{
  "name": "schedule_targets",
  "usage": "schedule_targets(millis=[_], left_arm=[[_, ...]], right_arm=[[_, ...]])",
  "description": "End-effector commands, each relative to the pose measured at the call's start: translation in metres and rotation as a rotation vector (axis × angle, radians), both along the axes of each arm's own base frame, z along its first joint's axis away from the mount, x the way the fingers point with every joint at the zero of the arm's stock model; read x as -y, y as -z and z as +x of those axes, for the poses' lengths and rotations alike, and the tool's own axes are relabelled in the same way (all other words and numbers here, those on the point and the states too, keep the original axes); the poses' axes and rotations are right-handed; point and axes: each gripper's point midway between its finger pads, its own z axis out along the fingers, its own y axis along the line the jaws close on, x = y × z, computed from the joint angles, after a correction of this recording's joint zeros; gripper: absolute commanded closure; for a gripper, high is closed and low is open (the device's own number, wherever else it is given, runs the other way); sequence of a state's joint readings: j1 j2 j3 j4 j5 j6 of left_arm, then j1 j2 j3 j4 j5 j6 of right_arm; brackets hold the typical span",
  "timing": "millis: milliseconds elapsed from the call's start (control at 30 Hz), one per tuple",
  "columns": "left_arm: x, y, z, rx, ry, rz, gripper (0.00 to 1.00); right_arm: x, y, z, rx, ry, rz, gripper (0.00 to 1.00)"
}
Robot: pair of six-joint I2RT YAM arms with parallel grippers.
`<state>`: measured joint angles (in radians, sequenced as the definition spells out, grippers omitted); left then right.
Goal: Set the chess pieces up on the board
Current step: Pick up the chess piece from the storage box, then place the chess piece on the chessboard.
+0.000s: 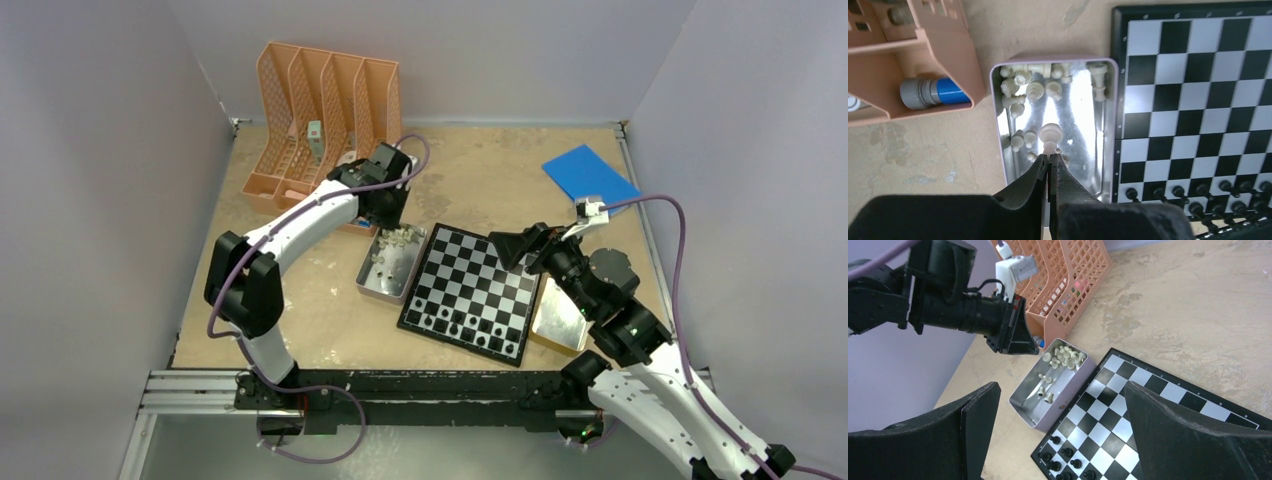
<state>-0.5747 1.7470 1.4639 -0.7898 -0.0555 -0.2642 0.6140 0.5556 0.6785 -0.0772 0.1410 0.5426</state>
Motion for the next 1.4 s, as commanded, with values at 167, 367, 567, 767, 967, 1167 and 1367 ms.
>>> schedule_targets(millis=[167,367,567,767,967,1167,1367], left_arm=[[0.050,-0.046,0.010,0.089,0.097,-0.067,1.00],[0.086,-0.043,0.013,0.076,0.143,-0.073,1.00],[0.122,-0.026,0.013,0.050,0.187,-0.077,1.00],[0.141,-0.001,0.017,0.011,0.209,-0.046,1.00],[0.150,0.016,0.023,-0.015,0.221,-0.027,1.00],[0.160,0.021,0.023,-0.020,0.232,-0.031,1.00],[0.167,0.027,0.021,-0.028,0.239,-0.031,1.00]], right_arm=[[0.009,-0.025,0.001,0.034,0.044,0.034,0.03],[0.020,-0.031,-0.004,0.052,0.080,0.041,0.03],[0.029,-0.048,-0.014,0.097,0.090,0.077,0.03],[0.035,-0.059,-0.019,0.114,0.099,0.088,0.04],[0.041,-0.065,-0.025,0.130,0.110,0.100,0.04],[0.047,-0.070,-0.031,0.148,0.119,0.120,0.04],[0.047,-0.071,-0.031,0.148,0.117,0.117,0.04]])
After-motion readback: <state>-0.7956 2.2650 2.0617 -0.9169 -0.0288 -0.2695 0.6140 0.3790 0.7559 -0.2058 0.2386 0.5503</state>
